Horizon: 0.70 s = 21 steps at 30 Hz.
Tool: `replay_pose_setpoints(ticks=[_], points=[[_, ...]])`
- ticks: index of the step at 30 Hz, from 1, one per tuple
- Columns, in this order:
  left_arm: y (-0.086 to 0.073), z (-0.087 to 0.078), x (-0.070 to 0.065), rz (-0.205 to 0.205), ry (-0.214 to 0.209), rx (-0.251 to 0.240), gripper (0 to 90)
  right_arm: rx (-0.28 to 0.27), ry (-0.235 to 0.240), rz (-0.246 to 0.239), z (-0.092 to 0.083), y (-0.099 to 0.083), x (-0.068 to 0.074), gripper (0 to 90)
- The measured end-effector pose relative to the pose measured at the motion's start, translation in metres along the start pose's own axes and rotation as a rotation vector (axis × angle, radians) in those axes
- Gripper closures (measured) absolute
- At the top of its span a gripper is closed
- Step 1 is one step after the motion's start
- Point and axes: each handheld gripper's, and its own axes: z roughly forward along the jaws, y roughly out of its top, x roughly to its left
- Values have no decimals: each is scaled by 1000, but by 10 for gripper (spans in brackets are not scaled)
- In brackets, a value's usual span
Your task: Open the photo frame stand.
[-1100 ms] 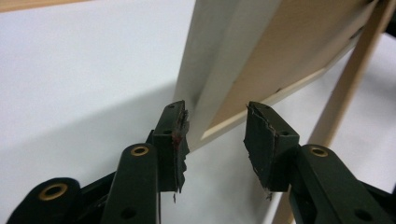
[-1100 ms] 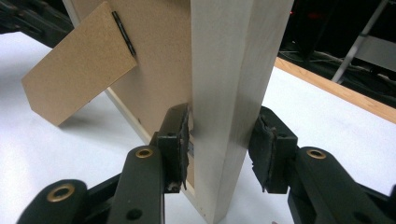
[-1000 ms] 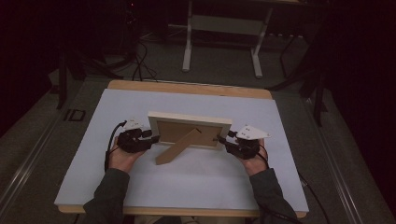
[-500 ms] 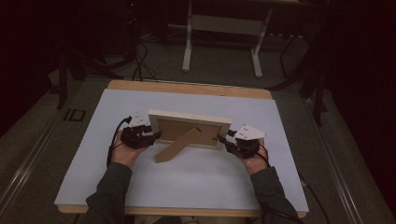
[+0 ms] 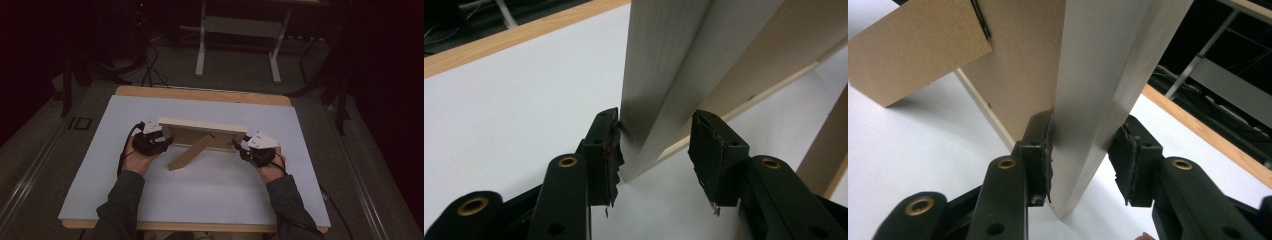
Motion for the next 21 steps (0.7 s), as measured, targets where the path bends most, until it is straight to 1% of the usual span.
replay_pose_setpoints(ticks=[1, 2, 3, 7, 12, 14, 16, 17, 21], points=[[0, 1, 3, -23, -4, -15, 566, -6, -8, 4, 2, 0, -1, 620], [0, 1, 3, -23, -4, -15, 567, -6, -8, 4, 2, 0, -1, 620], [1, 3, 5, -44, -4, -32, 568, -10, -14, 16, 4, 0, -1, 619], [1, 5, 7, -58, -12, -46, 568, -21, -23, 29, 5, -1, -1, 619], [-2, 3, 11, -90, -42, -73, 571, -32, -40, 25, 3, -4, 4, 621], [-3, 1, 11, -97, -54, -83, 570, -36, -42, 29, 3, -5, 5, 623], [-3, 0, 11, -97, -56, -86, 570, -36, -42, 29, 2, -6, 5, 624], [-3, -4, 11, -99, -66, -100, 569, -36, -39, 31, 1, -6, 5, 626], [-3, -8, 11, -106, -64, -115, 587, -34, -39, 31, 2, -6, 5, 627]])
